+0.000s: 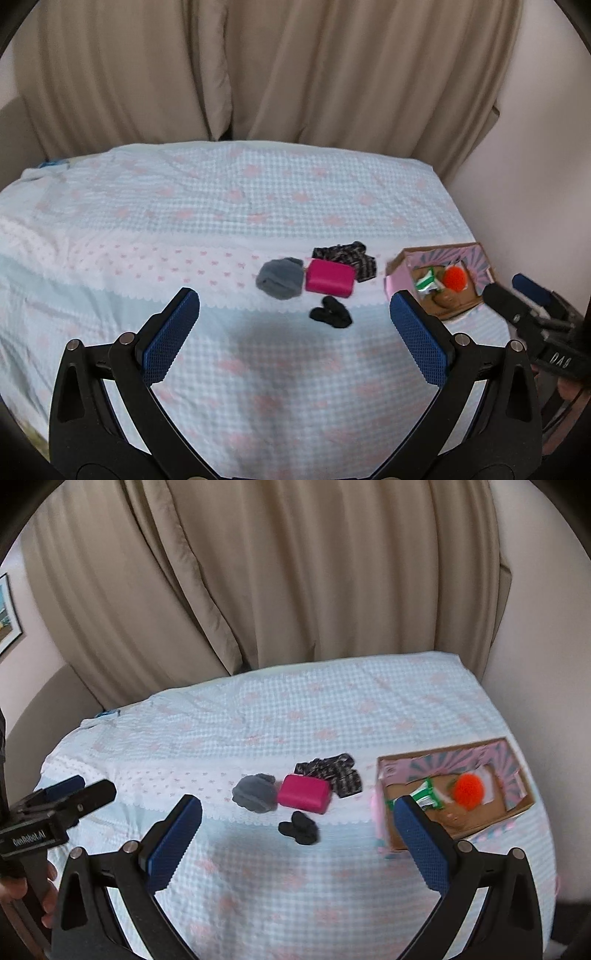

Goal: Organize soft objects
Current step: 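Withdraw both tools from the box toward the bed items, then grasp the pink pouch with the right tool while the left grasps the grey beanie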

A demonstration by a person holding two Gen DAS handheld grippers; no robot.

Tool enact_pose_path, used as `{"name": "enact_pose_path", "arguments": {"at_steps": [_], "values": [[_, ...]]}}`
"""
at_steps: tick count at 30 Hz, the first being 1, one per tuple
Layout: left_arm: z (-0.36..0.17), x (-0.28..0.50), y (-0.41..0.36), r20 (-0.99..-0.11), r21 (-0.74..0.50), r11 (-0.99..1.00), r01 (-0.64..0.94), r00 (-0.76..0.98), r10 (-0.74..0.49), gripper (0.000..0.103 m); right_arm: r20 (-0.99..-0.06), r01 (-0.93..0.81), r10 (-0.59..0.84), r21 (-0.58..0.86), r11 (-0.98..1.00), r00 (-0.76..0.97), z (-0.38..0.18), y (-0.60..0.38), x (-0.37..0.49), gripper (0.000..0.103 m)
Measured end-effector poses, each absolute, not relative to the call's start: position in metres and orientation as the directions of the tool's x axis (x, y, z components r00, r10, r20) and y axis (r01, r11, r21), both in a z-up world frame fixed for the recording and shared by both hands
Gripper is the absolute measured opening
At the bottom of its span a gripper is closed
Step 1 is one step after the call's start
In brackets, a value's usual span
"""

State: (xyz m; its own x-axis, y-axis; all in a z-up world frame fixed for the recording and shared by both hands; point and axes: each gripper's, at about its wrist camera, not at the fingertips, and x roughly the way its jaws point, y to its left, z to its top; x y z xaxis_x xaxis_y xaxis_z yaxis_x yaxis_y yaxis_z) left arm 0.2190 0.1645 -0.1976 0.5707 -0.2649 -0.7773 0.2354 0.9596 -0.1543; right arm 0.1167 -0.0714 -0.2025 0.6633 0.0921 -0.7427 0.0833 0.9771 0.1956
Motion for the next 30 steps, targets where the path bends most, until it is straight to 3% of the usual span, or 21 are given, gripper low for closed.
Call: {"name": "enact_pose_path", "arguments": {"at_steps": [10, 22, 30], "values": [[-0.298, 0.314, 0.166, -0.822, -0.200, 0.920, 0.336, 0.453, -0.344, 0.103, -0.794, 0.147, 0.036, 0.157, 0.977, 0.607, -0.303, -0.029, 0.172, 0.103], [-0.436, 0.378, 0.131, -0.880, -0.220, 0.908, 0.356, 0.330, -0.343, 0.102, -0.819, 0.105, 0.003, 0.076, 0.992, 0.573, -0.430, -0.028, 0.246, 0.103], [-0.483, 0.394, 0.123, -0.889, -0.233, 0.909, 0.346, 0.303, -0.344, 0.101, -0.793, -0.121, 0.016, -0.073, 0.990, 0.609, -0.465, -0.029, 0.276, 0.103]]}}
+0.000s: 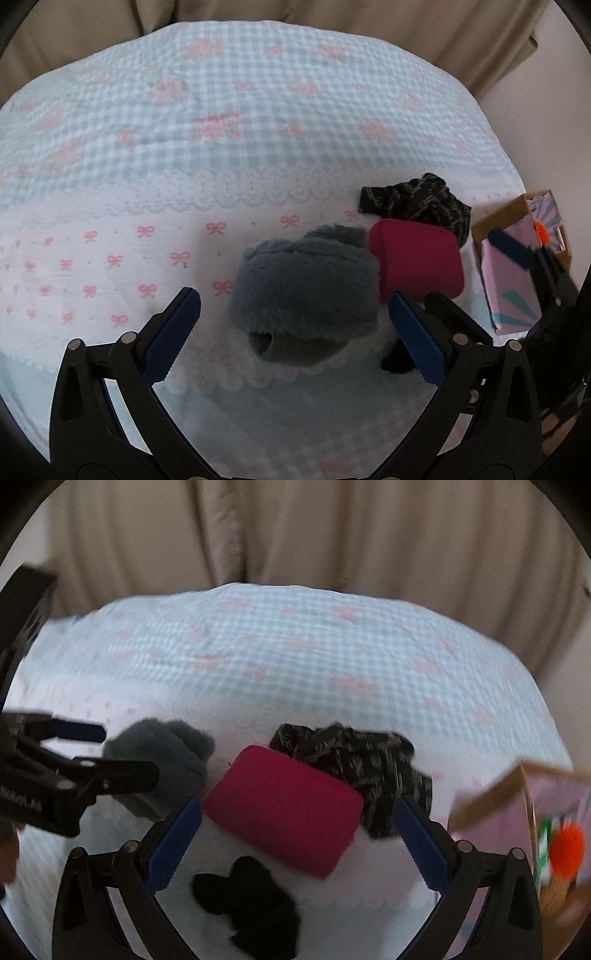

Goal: Organize soft objects
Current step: 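Grasp the pink pouch with the right tool while the left grasps the grey beanie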

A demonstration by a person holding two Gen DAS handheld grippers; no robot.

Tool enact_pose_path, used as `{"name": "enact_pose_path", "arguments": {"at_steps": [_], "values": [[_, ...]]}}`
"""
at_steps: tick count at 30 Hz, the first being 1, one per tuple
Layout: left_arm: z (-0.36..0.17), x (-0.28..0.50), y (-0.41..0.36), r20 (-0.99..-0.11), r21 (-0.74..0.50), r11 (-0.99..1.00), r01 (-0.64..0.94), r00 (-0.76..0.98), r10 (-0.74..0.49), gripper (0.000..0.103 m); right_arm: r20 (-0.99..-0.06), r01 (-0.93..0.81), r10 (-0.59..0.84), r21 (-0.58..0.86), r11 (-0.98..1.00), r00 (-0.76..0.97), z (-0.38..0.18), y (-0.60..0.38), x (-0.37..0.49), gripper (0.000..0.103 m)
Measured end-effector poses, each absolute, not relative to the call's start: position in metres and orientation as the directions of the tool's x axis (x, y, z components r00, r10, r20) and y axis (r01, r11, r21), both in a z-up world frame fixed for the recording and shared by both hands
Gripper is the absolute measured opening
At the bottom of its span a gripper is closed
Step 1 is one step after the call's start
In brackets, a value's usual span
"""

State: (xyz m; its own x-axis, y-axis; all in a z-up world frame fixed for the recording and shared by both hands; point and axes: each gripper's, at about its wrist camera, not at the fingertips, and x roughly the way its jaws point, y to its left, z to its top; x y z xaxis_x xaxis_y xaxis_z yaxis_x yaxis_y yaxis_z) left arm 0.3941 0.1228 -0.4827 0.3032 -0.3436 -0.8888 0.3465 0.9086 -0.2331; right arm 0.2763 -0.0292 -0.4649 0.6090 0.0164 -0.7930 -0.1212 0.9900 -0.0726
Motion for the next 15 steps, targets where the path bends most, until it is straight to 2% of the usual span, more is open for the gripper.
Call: {"name": "enact_pose_path", "arguments": {"at_steps": [2, 4, 6, 7, 15], "values": [[-0.486, 0.396, 0.121, -0.888, -0.237, 0.908, 0.345, 0.303, -0.346, 0.101, -0.801, -0.203, 0.044, -0.098, 0.974, 0.597, -0.469, -0.028, 0.282, 0.103], [-0.491, 0.398, 0.119, -0.890, -0.235, 0.912, 0.337, 0.302, -0.341, 0.101, -0.808, -0.271, 0.060, -0.126, 0.954, 0.586, -0.474, -0.026, 0.287, 0.098], [-0.497, 0.399, 0.117, -0.894, -0.236, 0.915, 0.328, 0.294, -0.337, 0.101, -0.829, -0.347, 0.075, -0.148, 0.926, 0.554, -0.482, -0.022, 0.294, 0.082], [-0.500, 0.399, 0.117, -0.895, -0.239, 0.916, 0.323, 0.292, -0.337, 0.101, -0.836, -0.373, 0.078, -0.157, 0.914, 0.542, -0.484, -0.020, 0.296, 0.080], [-0.507, 0.396, 0.110, -0.896, -0.252, 0.911, 0.327, 0.278, -0.347, 0.085, -0.906, -0.557, 0.171, -0.082, 0.827, 0.387, -0.502, -0.014, 0.315, 0.079]]}}
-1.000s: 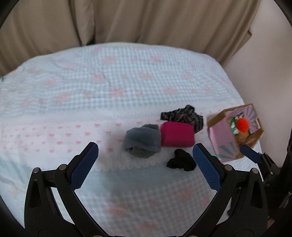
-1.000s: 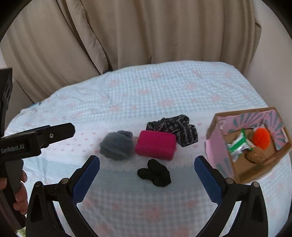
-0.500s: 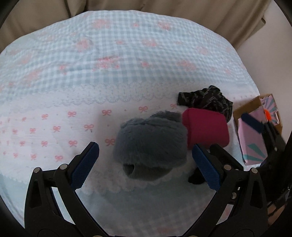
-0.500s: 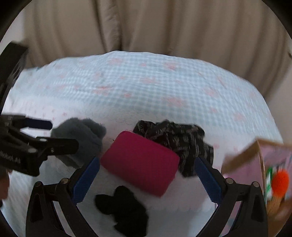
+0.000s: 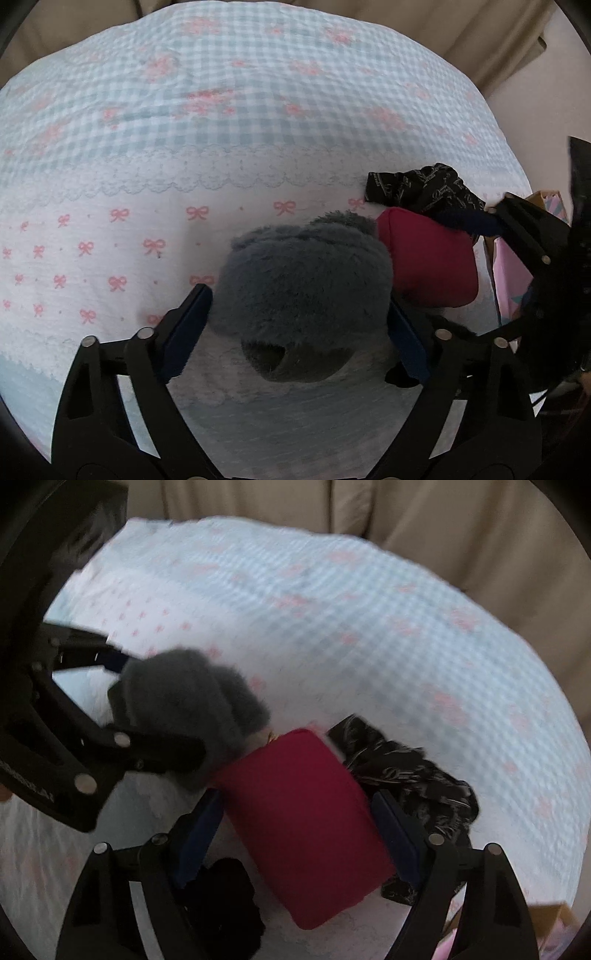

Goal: Organize soft objects
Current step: 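Grasp the pink pouch with the right tool while the left grasps the grey beanie, then lift the pouch and beanie and carry them over the box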

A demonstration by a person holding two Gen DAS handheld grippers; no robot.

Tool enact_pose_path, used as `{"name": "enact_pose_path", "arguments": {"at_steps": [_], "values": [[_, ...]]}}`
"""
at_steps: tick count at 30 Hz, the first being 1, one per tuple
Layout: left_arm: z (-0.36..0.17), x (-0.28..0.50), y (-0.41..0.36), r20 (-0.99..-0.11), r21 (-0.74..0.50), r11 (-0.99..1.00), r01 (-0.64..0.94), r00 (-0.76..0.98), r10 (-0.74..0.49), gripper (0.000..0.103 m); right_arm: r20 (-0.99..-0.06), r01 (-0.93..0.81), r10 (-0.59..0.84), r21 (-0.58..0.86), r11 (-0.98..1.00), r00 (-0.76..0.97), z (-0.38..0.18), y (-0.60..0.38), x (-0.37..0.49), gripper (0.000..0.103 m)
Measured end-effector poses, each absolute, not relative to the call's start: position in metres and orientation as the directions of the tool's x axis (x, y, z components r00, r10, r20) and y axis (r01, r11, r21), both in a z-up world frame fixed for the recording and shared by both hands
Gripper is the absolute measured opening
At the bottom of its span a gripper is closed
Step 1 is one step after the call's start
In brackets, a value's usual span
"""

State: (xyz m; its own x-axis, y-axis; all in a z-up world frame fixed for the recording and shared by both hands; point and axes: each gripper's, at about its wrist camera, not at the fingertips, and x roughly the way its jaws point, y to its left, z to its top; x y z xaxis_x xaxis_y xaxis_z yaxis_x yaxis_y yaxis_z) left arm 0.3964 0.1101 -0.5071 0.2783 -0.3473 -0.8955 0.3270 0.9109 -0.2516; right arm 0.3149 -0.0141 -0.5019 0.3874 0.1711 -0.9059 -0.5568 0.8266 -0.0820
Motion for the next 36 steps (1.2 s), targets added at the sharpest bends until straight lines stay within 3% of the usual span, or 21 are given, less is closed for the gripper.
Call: {"name": "enact_pose_path", "arguments": {"at_steps": [7, 13, 18, 20, 26, 36], "values": [[-0.509, 0.401, 0.105, -0.891, -0.255, 0.905, 0.339, 0.282, -0.357, 0.059, -0.933, -0.635, 0.085, -0.170, 0.753, 0.350, -0.519, -0.006, 0.318, 0.078], [-0.502, 0.399, 0.107, -0.885, -0.251, 0.903, 0.350, 0.296, -0.360, 0.044, -0.920, -0.569, 0.066, -0.182, 0.802, 0.387, -0.514, -0.008, 0.312, 0.053], [-0.489, 0.395, 0.110, -0.884, -0.236, 0.905, 0.353, 0.308, -0.351, 0.041, -0.926, -0.521, 0.093, -0.122, 0.845, 0.367, -0.504, -0.010, 0.306, 0.037], [-0.481, 0.392, 0.113, -0.882, -0.238, 0.906, 0.350, 0.313, -0.353, 0.041, -0.926, -0.507, 0.107, -0.100, 0.856, 0.363, -0.498, -0.010, 0.302, 0.036], [-0.442, 0.383, 0.125, -0.874, -0.238, 0.912, 0.335, 0.337, -0.351, 0.041, -0.912, -0.426, 0.130, -0.052, 0.903, 0.389, -0.462, -0.016, 0.285, 0.034], [-0.334, 0.349, 0.138, -0.848, -0.220, 0.921, 0.320, 0.405, -0.343, 0.041, -0.874, -0.273, 0.119, -0.017, 0.962, 0.472, -0.343, -0.026, 0.257, 0.034]]}}
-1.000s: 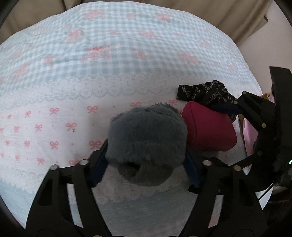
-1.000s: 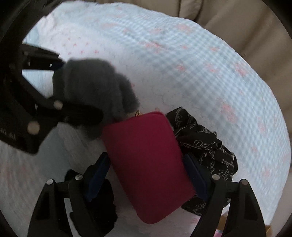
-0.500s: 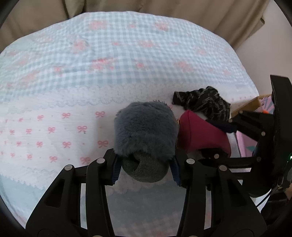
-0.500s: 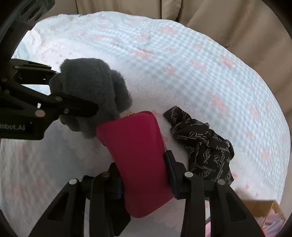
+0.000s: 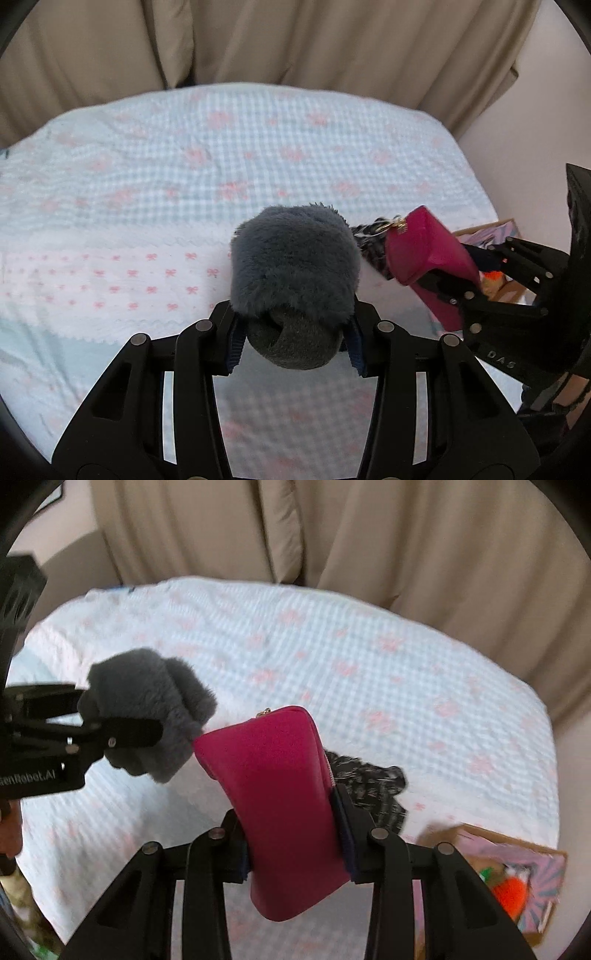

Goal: Organize soft objects
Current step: 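Lift the pouch and beanie and carry them over the box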

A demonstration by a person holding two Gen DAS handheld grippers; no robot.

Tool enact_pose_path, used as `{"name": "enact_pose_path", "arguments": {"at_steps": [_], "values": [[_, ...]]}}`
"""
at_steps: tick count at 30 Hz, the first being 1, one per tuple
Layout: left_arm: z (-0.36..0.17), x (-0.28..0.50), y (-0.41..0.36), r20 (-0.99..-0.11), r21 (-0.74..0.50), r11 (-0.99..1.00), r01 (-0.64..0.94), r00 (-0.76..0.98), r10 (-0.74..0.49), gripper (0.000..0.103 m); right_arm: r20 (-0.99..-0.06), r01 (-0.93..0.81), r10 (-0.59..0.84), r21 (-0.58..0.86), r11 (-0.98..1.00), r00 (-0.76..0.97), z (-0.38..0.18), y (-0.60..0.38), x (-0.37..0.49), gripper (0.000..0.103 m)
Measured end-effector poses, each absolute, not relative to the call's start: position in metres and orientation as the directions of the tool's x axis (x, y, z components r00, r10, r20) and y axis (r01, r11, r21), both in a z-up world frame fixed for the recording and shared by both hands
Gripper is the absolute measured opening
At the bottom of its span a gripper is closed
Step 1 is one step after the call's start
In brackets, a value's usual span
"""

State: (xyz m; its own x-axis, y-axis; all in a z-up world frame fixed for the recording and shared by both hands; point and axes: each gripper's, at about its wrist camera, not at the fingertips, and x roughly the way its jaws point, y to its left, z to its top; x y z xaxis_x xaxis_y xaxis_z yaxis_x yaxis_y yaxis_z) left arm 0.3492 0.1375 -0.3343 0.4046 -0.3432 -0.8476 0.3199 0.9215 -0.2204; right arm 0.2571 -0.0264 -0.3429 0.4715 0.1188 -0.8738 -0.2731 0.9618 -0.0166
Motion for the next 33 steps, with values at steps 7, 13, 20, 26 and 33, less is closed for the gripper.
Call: {"name": "enact_pose_path", "arguments": {"at_steps": [7, 13, 20, 26, 33], "values": [[-0.264, 0.318, 0.122, -0.825, -0.193, 0.921, 0.339, 0.452, -0.339, 0.041, -0.849, -0.133, 0.120, 0.059, 0.989, 0.514, -0.272, -0.052, 0.238, 0.034], [-0.218, 0.282, 0.079, -0.805, -0.184, 0.918, 0.352, 0.482, -0.346, 0.041, -0.815, -0.048, 0.107, 0.097, 0.994, 0.570, -0.222, -0.105, 0.200, 0.034], [-0.184, 0.227, 0.013, -0.794, -0.203, 0.938, 0.281, 0.513, -0.326, 0.041, -0.801, -0.021, 0.108, 0.118, 0.993, 0.589, -0.184, -0.192, 0.152, 0.034], [-0.187, 0.196, -0.054, -0.792, -0.226, 0.950, 0.216, 0.527, -0.308, 0.041, -0.807, -0.035, 0.112, 0.112, 0.993, 0.580, -0.177, -0.266, 0.126, 0.034], [-0.222, 0.185, -0.126, -0.826, -0.243, 0.954, 0.176, 0.478, -0.299, 0.041, -0.841, -0.003, 0.103, 0.120, 0.993, 0.532, -0.199, -0.339, 0.118, 0.034]]}}
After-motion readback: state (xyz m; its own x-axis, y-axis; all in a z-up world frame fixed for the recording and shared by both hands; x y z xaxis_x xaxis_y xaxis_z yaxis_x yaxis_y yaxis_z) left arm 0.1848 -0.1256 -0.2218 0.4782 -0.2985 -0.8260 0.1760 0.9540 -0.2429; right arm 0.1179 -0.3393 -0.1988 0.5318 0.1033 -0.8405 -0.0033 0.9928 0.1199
